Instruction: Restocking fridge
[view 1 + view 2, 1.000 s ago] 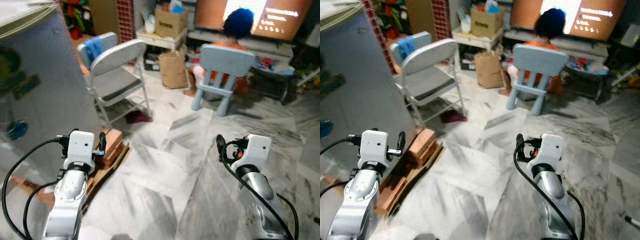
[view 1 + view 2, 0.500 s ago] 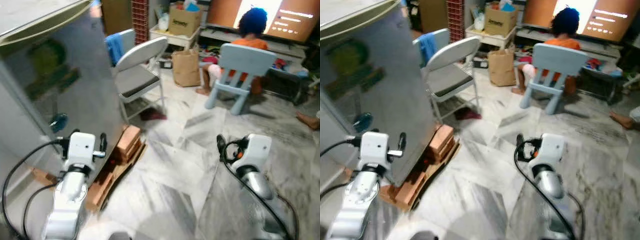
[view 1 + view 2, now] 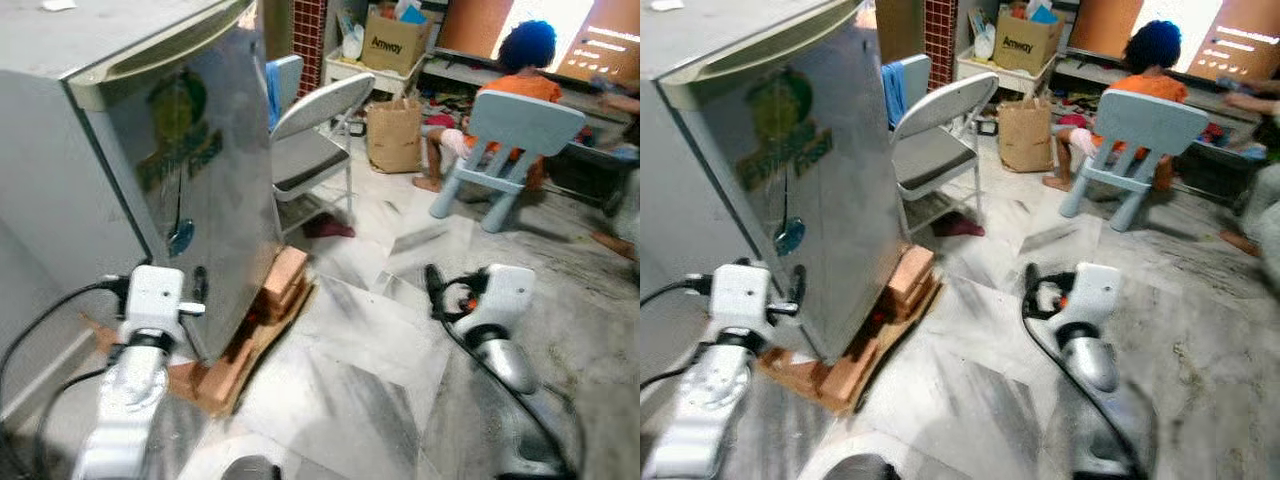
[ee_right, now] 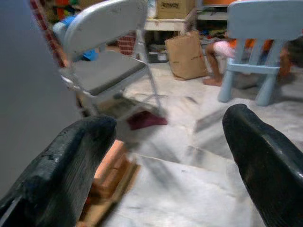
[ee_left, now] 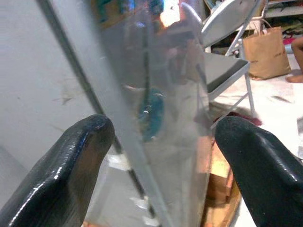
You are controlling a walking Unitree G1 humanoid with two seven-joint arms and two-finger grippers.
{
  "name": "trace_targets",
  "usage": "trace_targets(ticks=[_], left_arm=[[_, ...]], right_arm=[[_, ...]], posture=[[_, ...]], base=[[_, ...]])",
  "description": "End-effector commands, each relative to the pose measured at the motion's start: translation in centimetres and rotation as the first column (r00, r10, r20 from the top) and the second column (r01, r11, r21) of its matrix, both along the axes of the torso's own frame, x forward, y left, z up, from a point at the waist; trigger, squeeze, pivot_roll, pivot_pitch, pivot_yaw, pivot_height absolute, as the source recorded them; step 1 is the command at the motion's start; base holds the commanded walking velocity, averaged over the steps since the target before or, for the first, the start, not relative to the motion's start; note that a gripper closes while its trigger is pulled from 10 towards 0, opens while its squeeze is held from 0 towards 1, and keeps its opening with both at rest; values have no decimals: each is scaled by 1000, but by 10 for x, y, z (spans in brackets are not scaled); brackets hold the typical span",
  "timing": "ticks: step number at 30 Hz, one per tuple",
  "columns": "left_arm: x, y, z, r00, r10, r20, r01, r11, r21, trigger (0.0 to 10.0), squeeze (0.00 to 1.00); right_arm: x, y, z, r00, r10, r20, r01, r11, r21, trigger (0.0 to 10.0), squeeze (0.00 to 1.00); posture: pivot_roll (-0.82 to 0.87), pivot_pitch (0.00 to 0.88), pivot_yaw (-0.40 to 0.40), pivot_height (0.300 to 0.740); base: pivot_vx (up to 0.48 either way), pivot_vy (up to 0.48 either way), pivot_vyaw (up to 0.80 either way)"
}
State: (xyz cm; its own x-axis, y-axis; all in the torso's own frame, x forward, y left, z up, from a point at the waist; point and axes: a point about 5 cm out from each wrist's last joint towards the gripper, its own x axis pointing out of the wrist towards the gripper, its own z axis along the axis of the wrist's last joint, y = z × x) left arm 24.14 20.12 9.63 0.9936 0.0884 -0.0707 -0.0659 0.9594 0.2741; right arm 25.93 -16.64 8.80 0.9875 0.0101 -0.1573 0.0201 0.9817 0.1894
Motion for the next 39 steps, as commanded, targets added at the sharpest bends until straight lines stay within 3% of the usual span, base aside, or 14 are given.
trace_targets(ticks=[1, 10, 17, 24, 31, 37, 39], left_arm=[[2, -7, 5, 999, -27, 25, 27, 1000, -9, 10000, 0], [3, -9, 7, 998, -47, 33, 47, 999, -6, 10000, 0], [4, -8, 12, 997, -61, 45, 61, 998, -7, 10000, 0], [0, -10, 11, 996, -83, 26, 83, 996, -27, 10000, 0], [-1, -9, 10, 997, -76, 17, 76, 997, -28, 10000, 0], [-1, -2, 8, 998, -55, -13, 54, 995, -82, 10000, 0], [6, 8, 11, 1000, 4, -1, -4, 997, -73, 10000, 0]], right_arm=[[0, -8, 0, 1000, -26, -8, 26, 1000, -13, 10000, 0], [2, -6, 1, 1000, -21, -8, 21, 1000, -14, 10000, 0], [3, -3, 1, 1000, -24, -5, 24, 1000, -2, 10000, 0], [0, -3, -2, 999, -21, -25, 21, 1000, -12, 10000, 0], [-2, -5, -4, 999, -21, -36, 20, 1000, -18, 10000, 0], [-5, -5, -5, 998, -17, -57, 16, 1000, -25, 10000, 0], [-8, -5, -10, 996, 3, -93, -6, 999, -34, 10000, 0]], posture=[[99, 16, -41, 740], [111, 35, -41, 740], [130, 43, -30, 740], [133, 65, -30, 740], [129, 82, -33, 740], [125, 97, -38, 740], [120, 108, -45, 740]], base=[[0, 480, 0], [0, 480, 0], [0, 421, -721], [0, 0, 0], [0, 0, -800], [0, 0, -473], [0, 0, 0]])
